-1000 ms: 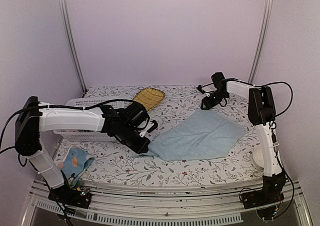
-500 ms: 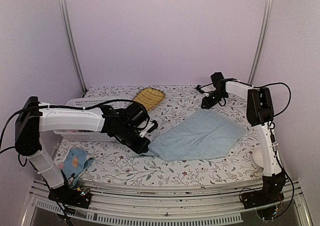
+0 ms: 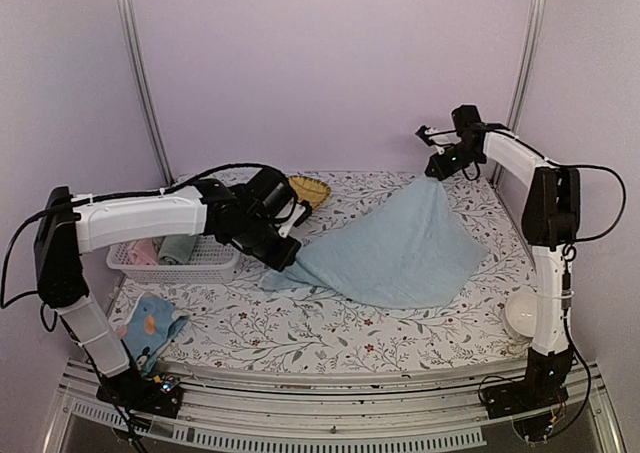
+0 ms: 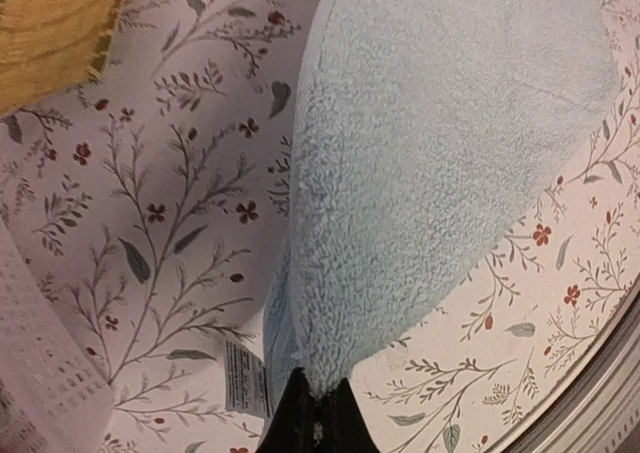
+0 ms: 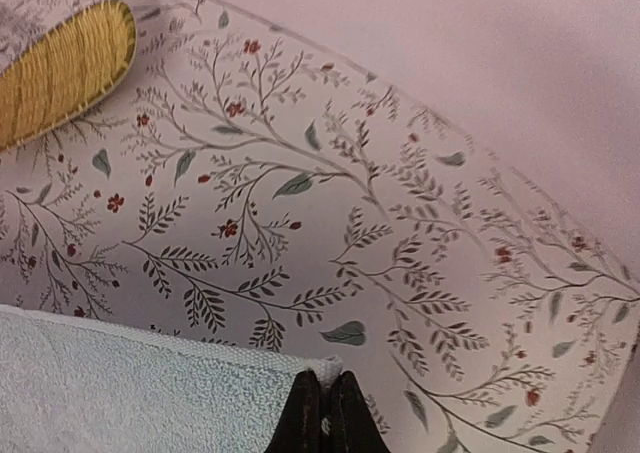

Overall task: Roll the towels
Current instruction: Pick up the towel from the center of the board.

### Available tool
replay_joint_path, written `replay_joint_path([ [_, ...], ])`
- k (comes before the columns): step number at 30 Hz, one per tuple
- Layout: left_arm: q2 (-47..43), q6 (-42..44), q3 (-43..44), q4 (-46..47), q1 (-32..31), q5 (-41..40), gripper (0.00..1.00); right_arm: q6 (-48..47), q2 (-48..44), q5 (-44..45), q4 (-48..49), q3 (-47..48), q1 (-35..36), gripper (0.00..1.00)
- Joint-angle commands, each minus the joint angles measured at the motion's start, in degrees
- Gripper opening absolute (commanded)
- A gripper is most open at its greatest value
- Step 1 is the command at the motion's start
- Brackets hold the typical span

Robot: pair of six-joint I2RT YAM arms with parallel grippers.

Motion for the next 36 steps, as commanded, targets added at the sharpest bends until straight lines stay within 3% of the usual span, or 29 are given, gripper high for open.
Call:
replay_joint_path([
  [1, 0.2, 4.7, 8.5, -4.4, 3.4, -6.8, 0.02, 1.6, -14.2, -2.5, 1.4, 0.6, -5.3, 0.02],
  [7, 0.5, 10.6, 18.7, -10.3, 4.1, -11.5, 0.02, 3.2, -24.0, -7.8, 1.6, -4.6, -8.7, 0.02],
  [11, 0.2, 13.0, 22.4, -13.8, 3.2, -9.1, 0.02, 3.7, -32.0, -13.5, 2.9, -14.0, -8.9, 0.02],
  [17, -4.3, 13.9, 10.9, -10.9, -3.8, -2.4, 0.03, 3.9, -46.3, -15.2, 10.6, -40.6, -8.9, 0.01],
  [23, -3.3, 9.0, -0.3, -6.6, -9.0, 6.2, 0.01, 2.7, -53.7, -12.0, 13.5, -57.4, -9.9, 0.02],
  [24, -3.1, 8.6, -1.5, -5.4, -9.5, 7.4, 0.03, 2.8, -54.4, -11.0, 14.2, -58.9, -10.2, 0.02],
  [27, -3.0, 7.9, -4.1, -2.2, -10.2, 10.7, 0.27, 3.1, -54.9, -9.9, 15.8, -61.5, -11.6, 0.02],
  [29, -4.4, 7.4, -7.0, -0.6, -10.4, 10.2, 0.37, 3.2, -54.5, -9.9, 16.5, -62.4, -12.5, 0.02],
  [32, -8.6, 5.3, -14.4, 2.1, -10.7, 6.8, 0.44, 3.4, -54.0, -10.8, 16.8, -63.2, -13.0, 0.02],
  [36, -18.2, 3.2, -26.9, 12.5, -15.0, 2.5, 0.48, 3.7, -54.5, -12.6, 17.7, -64.2, -12.9, 0.02],
])
